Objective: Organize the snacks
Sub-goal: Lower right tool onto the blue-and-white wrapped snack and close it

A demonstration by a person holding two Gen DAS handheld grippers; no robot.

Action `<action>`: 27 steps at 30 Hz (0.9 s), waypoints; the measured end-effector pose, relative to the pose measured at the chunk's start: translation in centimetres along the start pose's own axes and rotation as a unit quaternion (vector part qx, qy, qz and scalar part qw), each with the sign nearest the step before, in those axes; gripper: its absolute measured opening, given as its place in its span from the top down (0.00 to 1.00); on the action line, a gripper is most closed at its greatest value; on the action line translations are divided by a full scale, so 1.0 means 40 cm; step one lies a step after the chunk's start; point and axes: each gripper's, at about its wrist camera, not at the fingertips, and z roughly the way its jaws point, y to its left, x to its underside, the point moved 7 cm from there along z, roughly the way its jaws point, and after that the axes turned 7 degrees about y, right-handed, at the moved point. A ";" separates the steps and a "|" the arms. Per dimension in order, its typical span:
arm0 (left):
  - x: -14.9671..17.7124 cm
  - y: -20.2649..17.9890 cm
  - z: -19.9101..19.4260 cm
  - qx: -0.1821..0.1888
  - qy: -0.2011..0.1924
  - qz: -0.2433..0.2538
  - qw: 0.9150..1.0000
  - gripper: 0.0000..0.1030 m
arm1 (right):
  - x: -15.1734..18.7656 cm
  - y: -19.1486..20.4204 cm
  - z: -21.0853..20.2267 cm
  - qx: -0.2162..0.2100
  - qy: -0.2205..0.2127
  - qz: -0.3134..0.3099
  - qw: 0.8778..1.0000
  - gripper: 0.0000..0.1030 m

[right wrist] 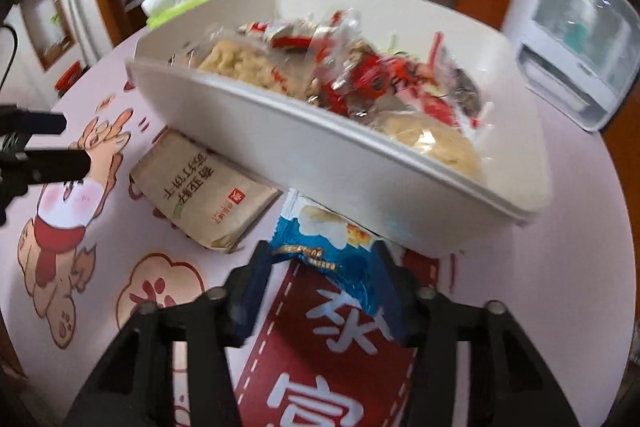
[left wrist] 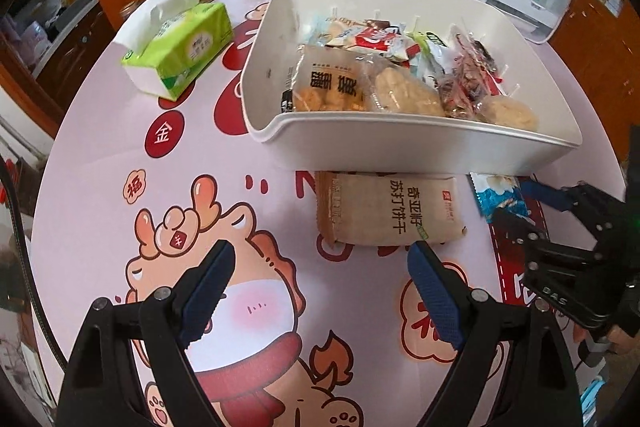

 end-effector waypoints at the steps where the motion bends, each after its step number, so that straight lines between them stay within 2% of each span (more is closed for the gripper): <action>1: 0.000 0.002 0.001 0.000 0.001 -0.003 1.000 0.15 | -0.004 -0.001 0.002 -0.002 -0.005 -0.003 1.000 0.53; 4: 0.005 0.007 0.008 0.002 0.008 -0.015 1.000 0.15 | -0.019 -0.002 0.018 0.000 -0.008 -0.006 1.000 0.52; 8: 0.009 0.011 0.019 0.007 0.016 -0.032 0.999 0.15 | -0.017 0.017 0.027 -0.021 -0.001 -0.019 1.000 0.50; 12: 0.010 0.011 0.025 0.012 0.022 -0.045 0.999 0.15 | -0.008 0.033 0.028 -0.063 0.018 -0.033 0.997 0.49; 19: 0.004 -0.010 0.035 0.023 0.031 -0.057 0.998 0.15 | 0.005 0.011 0.024 -0.142 0.046 0.000 0.989 0.47; 21: 0.003 -0.019 0.033 0.022 0.030 -0.055 0.998 0.15 | 0.005 0.007 0.015 -0.161 0.043 -0.001 0.986 0.39; 22: 0.002 -0.022 0.031 0.022 0.029 -0.054 0.998 0.15 | 0.002 0.009 0.008 -0.164 0.038 -0.005 0.986 0.32; 23: 0.002 -0.025 0.030 0.021 0.029 -0.053 0.998 0.15 | 0.001 0.012 0.000 -0.163 0.032 -0.014 0.986 0.30; 27: 0.004 -0.034 0.030 0.024 0.031 -0.054 0.998 0.15 | 0.004 0.038 -0.010 -0.145 0.030 -0.068 0.987 0.30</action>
